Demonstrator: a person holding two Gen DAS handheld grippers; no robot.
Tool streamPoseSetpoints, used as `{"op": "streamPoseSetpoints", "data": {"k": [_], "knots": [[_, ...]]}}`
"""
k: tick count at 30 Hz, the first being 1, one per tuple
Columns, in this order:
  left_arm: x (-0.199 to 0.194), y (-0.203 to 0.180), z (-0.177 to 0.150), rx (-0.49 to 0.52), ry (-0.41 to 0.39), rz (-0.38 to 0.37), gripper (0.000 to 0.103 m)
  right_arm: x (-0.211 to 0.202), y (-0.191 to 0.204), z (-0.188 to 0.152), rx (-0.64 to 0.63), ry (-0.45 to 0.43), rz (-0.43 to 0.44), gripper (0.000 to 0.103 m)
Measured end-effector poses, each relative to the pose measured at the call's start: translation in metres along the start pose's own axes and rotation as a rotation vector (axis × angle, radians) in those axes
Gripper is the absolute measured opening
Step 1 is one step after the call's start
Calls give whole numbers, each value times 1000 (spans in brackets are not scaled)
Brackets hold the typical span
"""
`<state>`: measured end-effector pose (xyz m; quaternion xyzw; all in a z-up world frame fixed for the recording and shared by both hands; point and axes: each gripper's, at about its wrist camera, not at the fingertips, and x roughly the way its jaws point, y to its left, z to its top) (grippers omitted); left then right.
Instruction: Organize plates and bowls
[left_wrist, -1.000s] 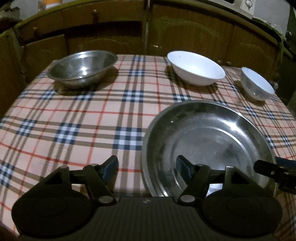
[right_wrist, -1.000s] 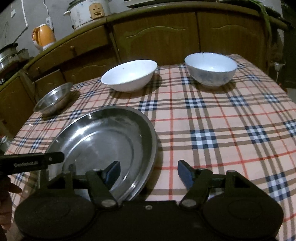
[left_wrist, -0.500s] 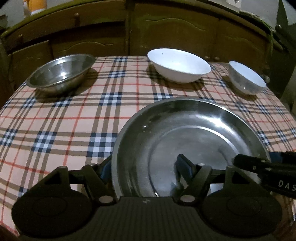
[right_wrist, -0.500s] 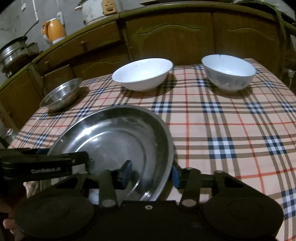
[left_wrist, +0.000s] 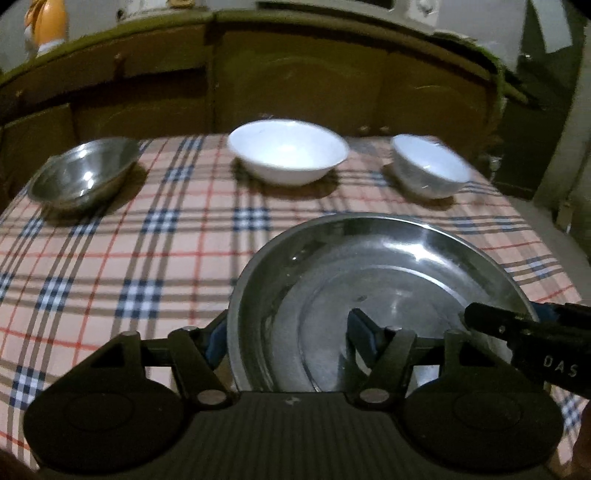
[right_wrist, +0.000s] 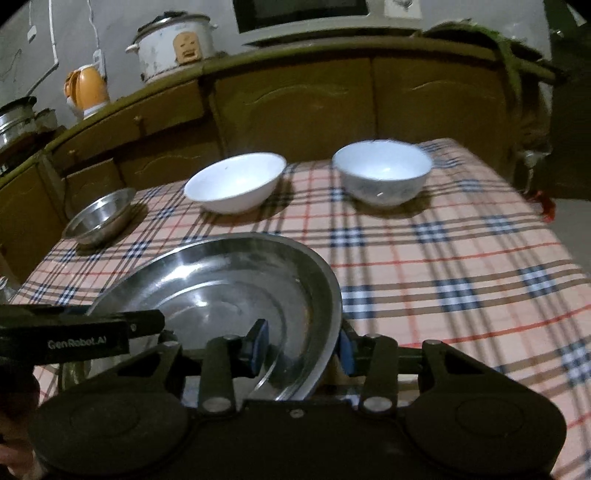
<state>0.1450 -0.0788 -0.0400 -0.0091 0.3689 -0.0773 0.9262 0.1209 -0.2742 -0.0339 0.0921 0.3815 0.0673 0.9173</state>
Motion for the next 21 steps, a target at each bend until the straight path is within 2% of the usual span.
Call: {"op": "streamPoseSetpoints", "data": {"k": [12,21], "knots": [[-41,-53,14,67,-54,-58,66,-77,-35,12,58,-116,-37,50],[-70,-75,18,103,-96,-79,66,-125,-45,11,79,-181,-55,50]]}}
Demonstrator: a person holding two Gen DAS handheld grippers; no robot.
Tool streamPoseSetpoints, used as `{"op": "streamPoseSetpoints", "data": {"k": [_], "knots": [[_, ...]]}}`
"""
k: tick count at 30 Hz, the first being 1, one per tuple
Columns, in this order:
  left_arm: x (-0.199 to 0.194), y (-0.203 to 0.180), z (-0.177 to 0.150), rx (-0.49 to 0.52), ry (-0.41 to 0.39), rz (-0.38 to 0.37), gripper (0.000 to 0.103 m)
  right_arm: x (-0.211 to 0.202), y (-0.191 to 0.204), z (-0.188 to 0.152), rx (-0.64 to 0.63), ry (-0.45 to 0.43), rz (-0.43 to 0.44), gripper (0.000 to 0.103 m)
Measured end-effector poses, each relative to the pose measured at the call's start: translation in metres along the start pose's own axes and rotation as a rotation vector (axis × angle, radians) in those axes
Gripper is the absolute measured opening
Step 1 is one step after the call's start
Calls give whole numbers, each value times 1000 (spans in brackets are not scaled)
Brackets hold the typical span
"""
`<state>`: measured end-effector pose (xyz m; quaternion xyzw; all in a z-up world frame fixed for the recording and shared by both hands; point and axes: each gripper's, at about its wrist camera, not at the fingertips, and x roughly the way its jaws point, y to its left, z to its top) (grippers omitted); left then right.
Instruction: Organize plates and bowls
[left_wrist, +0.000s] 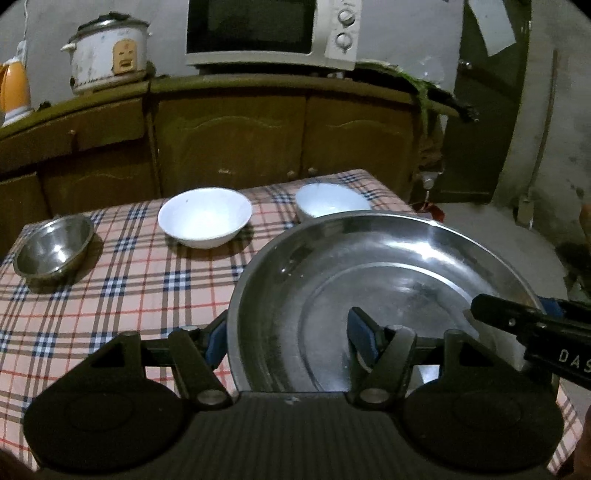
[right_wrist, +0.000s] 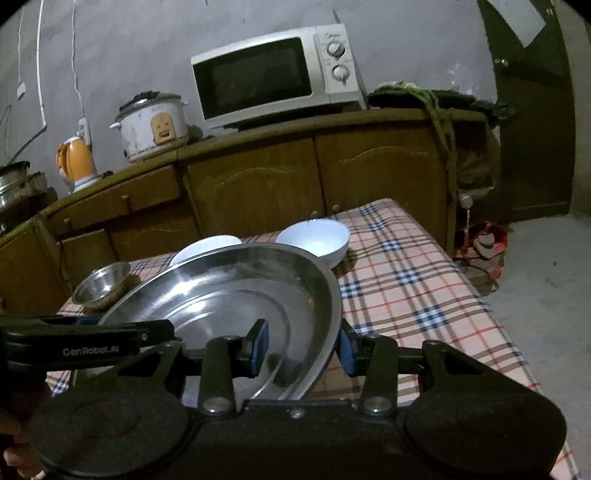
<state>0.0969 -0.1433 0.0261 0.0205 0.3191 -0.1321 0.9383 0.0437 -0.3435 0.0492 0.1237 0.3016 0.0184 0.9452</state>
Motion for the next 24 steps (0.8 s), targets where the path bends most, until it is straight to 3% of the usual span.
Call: {"op": "streamPoseSetpoints", "data": {"k": [24], "knots": [[-45,-11,6,29,-80,20,66,-50,7,9,-8,-82,10,50]]}}
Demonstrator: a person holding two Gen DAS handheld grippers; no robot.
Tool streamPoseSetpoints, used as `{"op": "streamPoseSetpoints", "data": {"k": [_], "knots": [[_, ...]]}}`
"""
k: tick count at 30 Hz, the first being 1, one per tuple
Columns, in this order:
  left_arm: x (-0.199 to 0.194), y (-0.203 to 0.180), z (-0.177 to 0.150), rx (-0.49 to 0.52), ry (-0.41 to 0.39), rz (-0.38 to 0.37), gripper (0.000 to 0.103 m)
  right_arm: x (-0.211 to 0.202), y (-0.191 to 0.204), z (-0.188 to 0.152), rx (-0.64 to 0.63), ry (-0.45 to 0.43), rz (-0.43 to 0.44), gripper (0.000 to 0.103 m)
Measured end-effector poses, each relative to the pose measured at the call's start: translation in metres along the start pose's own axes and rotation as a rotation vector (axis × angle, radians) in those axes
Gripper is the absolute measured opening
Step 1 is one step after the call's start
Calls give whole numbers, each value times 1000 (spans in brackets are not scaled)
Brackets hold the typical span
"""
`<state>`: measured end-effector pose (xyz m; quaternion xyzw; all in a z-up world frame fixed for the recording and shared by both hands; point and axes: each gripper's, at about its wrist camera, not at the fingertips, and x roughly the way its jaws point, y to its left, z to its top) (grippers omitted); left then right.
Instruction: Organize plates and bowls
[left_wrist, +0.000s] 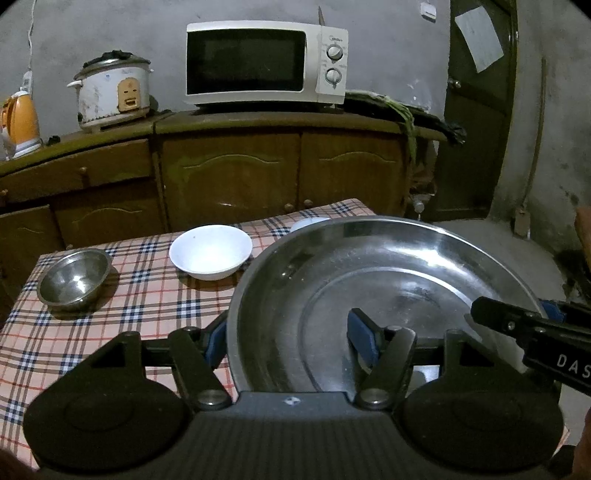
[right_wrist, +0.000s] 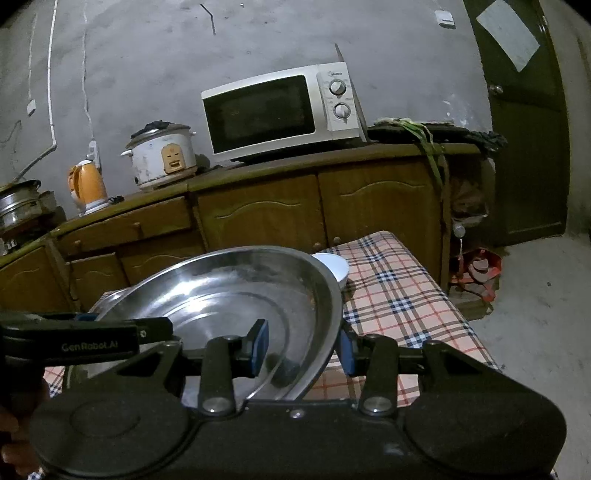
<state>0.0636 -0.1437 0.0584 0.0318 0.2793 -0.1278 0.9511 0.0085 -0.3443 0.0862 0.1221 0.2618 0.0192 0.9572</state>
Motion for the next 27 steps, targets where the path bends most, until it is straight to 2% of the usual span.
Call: {"op": "streamPoseSetpoints", "data": {"k": [27], "knots": [[-12,25,0,-39,-18,55,66,6,29,0,-49,16,54,50]]}}
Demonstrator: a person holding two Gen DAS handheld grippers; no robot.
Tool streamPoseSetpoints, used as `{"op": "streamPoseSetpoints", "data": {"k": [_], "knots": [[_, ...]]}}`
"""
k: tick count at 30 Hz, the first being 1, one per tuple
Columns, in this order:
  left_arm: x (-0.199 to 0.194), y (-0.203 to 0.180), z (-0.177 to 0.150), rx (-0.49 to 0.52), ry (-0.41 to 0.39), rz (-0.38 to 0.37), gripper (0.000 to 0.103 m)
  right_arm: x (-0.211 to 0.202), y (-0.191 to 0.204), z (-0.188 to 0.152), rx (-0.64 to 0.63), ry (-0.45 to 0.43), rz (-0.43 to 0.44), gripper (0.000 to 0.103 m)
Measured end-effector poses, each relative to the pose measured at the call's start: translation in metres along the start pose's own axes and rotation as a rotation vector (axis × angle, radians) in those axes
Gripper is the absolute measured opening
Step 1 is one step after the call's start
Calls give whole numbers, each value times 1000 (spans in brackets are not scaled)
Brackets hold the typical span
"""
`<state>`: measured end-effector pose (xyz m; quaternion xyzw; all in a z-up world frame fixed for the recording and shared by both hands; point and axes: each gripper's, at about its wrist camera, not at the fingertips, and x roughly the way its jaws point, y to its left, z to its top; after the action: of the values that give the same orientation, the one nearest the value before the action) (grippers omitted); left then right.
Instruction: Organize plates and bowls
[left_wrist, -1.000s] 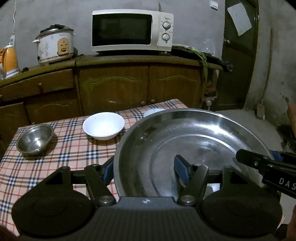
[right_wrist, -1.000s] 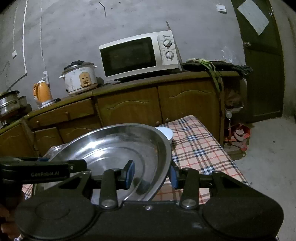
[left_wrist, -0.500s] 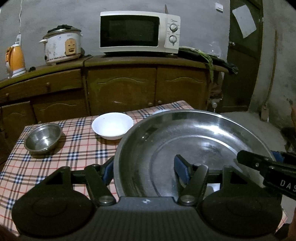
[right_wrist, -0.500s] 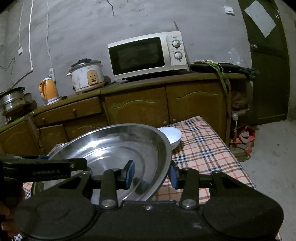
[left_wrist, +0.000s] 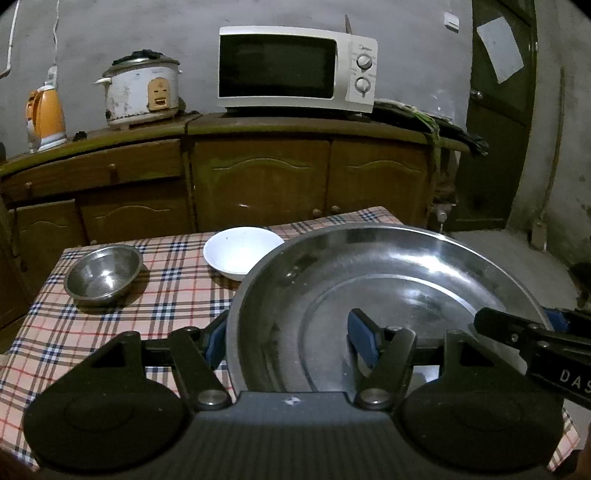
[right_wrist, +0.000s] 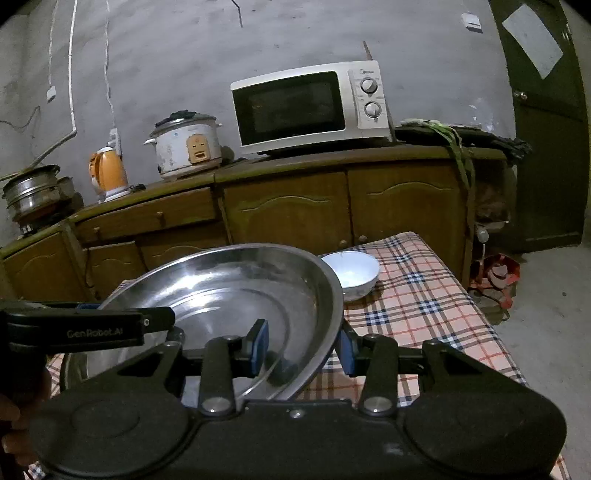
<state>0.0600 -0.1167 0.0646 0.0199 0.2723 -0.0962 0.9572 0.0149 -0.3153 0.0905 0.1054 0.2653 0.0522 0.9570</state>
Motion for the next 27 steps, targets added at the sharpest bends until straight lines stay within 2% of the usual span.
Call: {"op": "streamPoseSetpoints", "data": {"k": [27], "knots": [[-17,43,-4,-43,-18,79,66,15,51,-2,-66,40,76,50]]}}
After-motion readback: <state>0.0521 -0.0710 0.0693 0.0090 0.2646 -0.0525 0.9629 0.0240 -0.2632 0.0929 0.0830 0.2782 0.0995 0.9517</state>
